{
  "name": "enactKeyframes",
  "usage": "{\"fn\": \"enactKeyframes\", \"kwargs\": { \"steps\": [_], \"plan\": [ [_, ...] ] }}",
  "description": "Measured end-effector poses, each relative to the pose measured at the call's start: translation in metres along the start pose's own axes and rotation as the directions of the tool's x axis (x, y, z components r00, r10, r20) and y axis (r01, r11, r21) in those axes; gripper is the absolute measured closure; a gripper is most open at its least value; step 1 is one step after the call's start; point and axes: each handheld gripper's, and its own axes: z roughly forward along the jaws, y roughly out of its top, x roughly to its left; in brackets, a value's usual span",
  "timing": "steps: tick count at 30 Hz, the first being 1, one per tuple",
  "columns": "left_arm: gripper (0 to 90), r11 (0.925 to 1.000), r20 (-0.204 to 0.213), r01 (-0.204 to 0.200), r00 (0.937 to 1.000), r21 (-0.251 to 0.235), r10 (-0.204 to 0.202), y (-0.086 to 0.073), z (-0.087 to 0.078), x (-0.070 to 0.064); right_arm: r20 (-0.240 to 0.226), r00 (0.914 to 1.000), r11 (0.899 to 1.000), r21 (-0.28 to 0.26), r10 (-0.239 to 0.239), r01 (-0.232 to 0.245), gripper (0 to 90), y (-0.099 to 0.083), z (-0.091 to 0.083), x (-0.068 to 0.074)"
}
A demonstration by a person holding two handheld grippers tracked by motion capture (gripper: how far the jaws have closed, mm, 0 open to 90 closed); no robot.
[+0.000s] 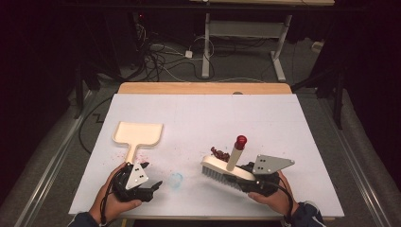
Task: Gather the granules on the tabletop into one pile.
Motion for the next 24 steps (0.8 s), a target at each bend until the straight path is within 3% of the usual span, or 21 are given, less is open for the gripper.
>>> {"fn": "enactKeyframes", "kwargs": {
  "steps": [4, 7, 11, 15, 19, 24],
  "plan": [
    [23.6, 1.0, 0.006, -0.002, 1.0, 0.006, 0.002, -0.001, 0.001, 0.0, -0.05, 0.9986, 0.999, 0.036, -0.018, 0.02, 67.8, -0.011, 0.011, -0.009],
    [23.6, 1.0, 0.007, -0.004, 1.0, 0.006, 0.004, -0.001, 0.001, 0.0, -0.056, 0.998, 0.999, 0.036, -0.029, 0.031, 67.8, -0.018, 0.018, -0.02],
    [23.6, 0.9999, 0.007, -0.007, 0.9999, 0.007, 0.007, -0.001, 0.002, -0.001, -0.032, 0.9986, 0.999, 0.03, -0.042, 0.043, 67.8, -0.016, 0.022, -0.038],
    [23.6, 1.0, 0.009, -0.005, 1.0, 0.008, 0.005, 0.0, 0.002, -0.001, -0.012, 0.9997, 1.0, 0.0, -0.023, 0.022, 67.8, -0.012, 0.023, -0.053],
    [23.6, 1.0, 0.006, -0.003, 1.0, 0.006, 0.003, -0.001, 0.001, -0.001, 0.002, 0.9987, 0.998, -0.028, -0.05, 0.05, 67.7, -0.003, 0.014, -0.049],
    [23.5, 1.0, -0.01, -0.006, 0.9999, 0.003, 0.006, -0.001, -0.001, 0.0, 0.053, 0.9974, 0.999, -0.021, -0.048, 0.049, 67.6, 0.012, -0.01, -0.043]
  ]
}}
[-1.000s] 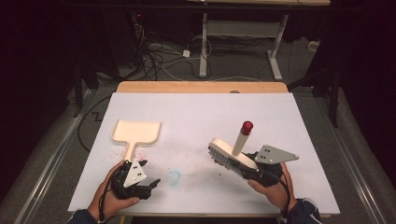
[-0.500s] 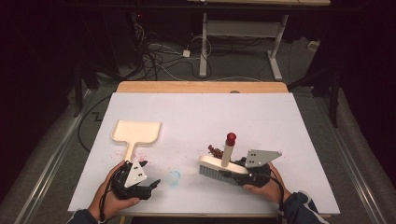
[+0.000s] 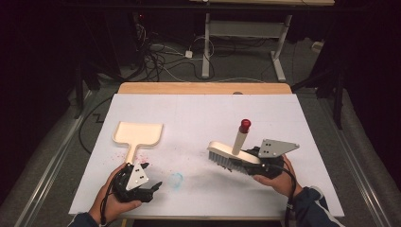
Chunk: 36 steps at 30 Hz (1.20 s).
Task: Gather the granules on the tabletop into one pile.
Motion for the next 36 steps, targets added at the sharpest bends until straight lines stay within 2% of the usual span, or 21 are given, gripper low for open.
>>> {"fn": "enactKeyframes", "kwargs": {
  "steps": [5, 11, 15, 19, 22, 25, 28, 30, 33, 36],
  "plan": [
    [23.5, 0.9998, -0.02, 0.017, 0.9996, -0.009, -0.017, -0.001, -0.005, 0.004, 0.055, 0.9985, 0.999, 0.037, 0.004, -0.006, 67.6, 0.006, -0.033, 0.007],
    [23.4, 0.9997, -0.034, 0.021, 0.9992, -0.012, -0.022, -0.002, -0.008, 0.006, 0.077, 0.9962, 0.996, 0.074, 0.041, -0.047, 67.5, -0.004, -0.074, 0.016],
    [23.4, 0.9994, -0.045, 0.03, 0.9985, -0.017, -0.031, -0.002, -0.009, 0.008, 0.105, 0.9929, 0.989, 0.134, 0.056, -0.07, 67.4, -0.016, -0.096, 0.021],
    [23.4, 0.9993, -0.053, 0.033, 0.998, -0.019, -0.034, -0.002, -0.009, 0.009, 0.112, 0.9872, 0.977, 0.167, 0.114, -0.131, 67.3, -0.027, -0.111, 0.021],
    [23.4, 0.9994, -0.056, 0.031, 0.9979, -0.014, -0.032, -0.001, -0.009, 0.009, 0.096, 0.9816, 0.966, 0.187, 0.165, -0.181, 67.2, -0.034, -0.116, 0.018],
    [23.4, 0.9994, -0.053, 0.032, 0.9981, -0.012, -0.032, -0.001, -0.008, 0.009, 0.077, 0.9741, 0.948, 0.225, 0.213, -0.225, 67.1, -0.039, -0.113, 0.012],
    [23.4, 0.9996, -0.046, 0.029, 0.9985, -0.007, -0.029, 0.0, -0.006, 0.009, 0.061, 0.9656, 0.93, 0.26, 0.253, -0.26, 67.1, -0.044, -0.105, 0.001],
    [23.4, 0.9997, -0.042, 0.026, 0.9988, 0.0, -0.026, 0.0, -0.005, 0.009, 0.044, 0.956, 0.911, 0.295, 0.29, -0.29, 66.9, -0.048, -0.099, -0.01],
    [23.4, 0.9997, -0.036, 0.024, 0.9991, 0.004, -0.024, 0.0, -0.004, 0.008, 0.059, 0.9546, 0.896, 0.333, 0.292, -0.295, 65.0, -0.049, -0.093, -0.027],
    [23.4, 0.9998, -0.03, 0.018, 0.9994, 0.011, -0.017, 0.0, -0.002, 0.008, 0.055, 0.9527, 0.888, 0.35, 0.299, -0.299, 61.0, -0.05, -0.088, -0.047]
  ]
}}
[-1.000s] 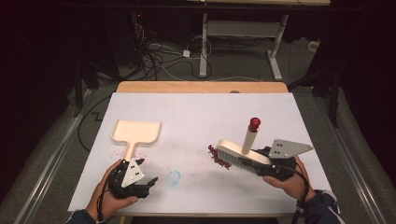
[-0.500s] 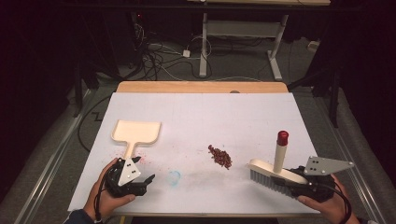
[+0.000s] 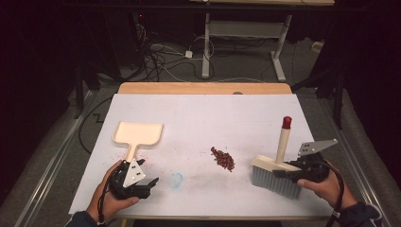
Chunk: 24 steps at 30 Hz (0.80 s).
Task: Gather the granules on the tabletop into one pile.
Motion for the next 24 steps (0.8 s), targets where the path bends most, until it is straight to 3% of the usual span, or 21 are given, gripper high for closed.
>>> {"fn": "enactKeyframes", "kwargs": {
  "steps": [6, 9, 12, 14, 17, 18, 21, 24],
  "plan": [
    [23.4, 0.9999, 0.012, -0.007, 0.9999, 0.012, 0.007, 0.0, 0.003, 0.0, 0.019, 0.9997, 0.998, 0.058, -0.012, 0.01, 49.8, 0.011, 0.015, -0.033],
    [23.4, 0.9999, 0.017, -0.008, 0.9998, 0.015, 0.008, 0.0, 0.004, -0.001, -0.002, 1.0, 0.999, 0.053, 0.003, -0.003, 44.1, 0.016, 0.018, -0.05],
    [23.3, 0.9999, 0.019, -0.006, 0.9998, 0.015, 0.006, 0.001, 0.005, -0.001, 0.083, 0.9965, 0.999, 0.033, 0.009, -0.012, 47.9, 0.021, 0.018, -0.06],
    [23.3, 0.9998, 0.021, -0.01, 0.9997, 0.018, 0.01, 0.001, 0.005, -0.002, 0.126, 0.9917, 0.999, 0.025, 0.027, -0.03, 44.9, 0.024, 0.019, -0.066],
    [23.3, 0.9999, 0.019, -0.007, 0.9998, 0.016, 0.006, 0.001, 0.006, -0.001, 0.22, 0.9748, 0.999, 0.007, 0.036, -0.038, 51.2, 0.027, 0.021, -0.068],
    [23.3, 0.9999, 0.019, -0.006, 0.9998, 0.016, 0.006, 0.001, 0.006, -0.001, 0.266, 0.9625, 0.998, 0.009, 0.051, -0.055, 57.3, 0.028, 0.023, -0.068],
    [23.3, 0.9998, 0.021, -0.008, 0.9997, 0.017, 0.008, 0.0, 0.006, -0.001, 0.377, 0.9241, 0.997, 0.022, 0.065, -0.079, 60.2, 0.026, 0.034, -0.069],
    [23.3, 0.9998, 0.021, -0.01, 0.9997, 0.017, 0.009, 0.0, 0.006, -0.002, 0.416, 0.9059, 0.993, 0.047, 0.077, -0.107, 59.4, 0.025, 0.046, -0.072]
  ]
}}
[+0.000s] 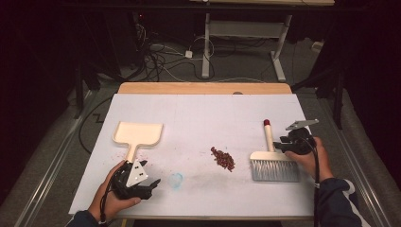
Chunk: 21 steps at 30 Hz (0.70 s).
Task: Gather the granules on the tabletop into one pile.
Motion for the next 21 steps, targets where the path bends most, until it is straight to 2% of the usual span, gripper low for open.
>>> {"fn": "enactKeyframes", "kwargs": {
  "steps": [2, 5, 8, 9, 11, 14, 16, 17, 21],
  "plan": [
    [23.3, 1.0, 0.0, 0.002, 1.0, -0.001, -0.002, 0.0, 0.0, 0.0, 0.026, 0.9996, 1.0, -0.002, 0.008, -0.008, 60.5, 0.0, 0.004, 0.001],
    [23.3, 1.0, -0.001, 0.002, 1.0, -0.001, -0.002, 0.0, 0.0, 0.0, 0.016, 0.9997, 1.0, -0.017, 0.019, -0.019, 57.6, 0.0, 0.006, 0.001],
    [23.3, 1.0, -0.004, 0.001, 1.0, -0.001, -0.001, 0.0, 0.0, 0.0, 0.04, 0.9991, 1.0, -0.013, 0.015, -0.015, 53.5, 0.0, 0.007, 0.002],
    [23.3, 1.0, -0.005, 0.001, 1.0, -0.002, -0.001, 0.0, -0.001, 0.0, 0.035, 0.9991, 0.999, -0.024, 0.024, -0.023, 52.7, 0.0, 0.005, 0.001],
    [23.2, 1.0, -0.011, 0.002, 0.9999, -0.004, -0.002, 0.0, -0.001, 0.001, 0.064, 0.9973, 0.999, -0.044, 0.035, -0.032, 49.8, -0.001, 0.0, 0.001],
    [23.2, 0.9998, -0.021, 0.011, 0.9997, -0.014, -0.012, 0.0, -0.003, 0.002, 0.08, 0.9951, 0.992, -0.116, 0.058, -0.048, 45.3, -0.001, -0.012, 0.003],
    [23.1, 0.9995, -0.027, 0.018, 0.9995, -0.025, -0.018, 0.0, -0.003, 0.002, 0.096, 0.9935, 0.982, -0.183, 0.061, -0.043, 42.7, -0.002, -0.024, 0.007],
    [23.0, 0.9995, -0.029, 0.017, 0.9994, -0.027, -0.018, 0.001, -0.004, 0.003, 0.09, 0.9943, 0.974, -0.224, 0.058, -0.036, 41.8, -0.002, -0.032, 0.01],
    [22.7, 0.9985, -0.041, 0.028, 0.9987, -0.047, -0.03, 0.002, -0.004, 0.003, 0.088, 0.9949, 0.932, -0.363, 0.049, -0.013, 37.9, -0.003, -0.061, 0.026]
  ]
}}
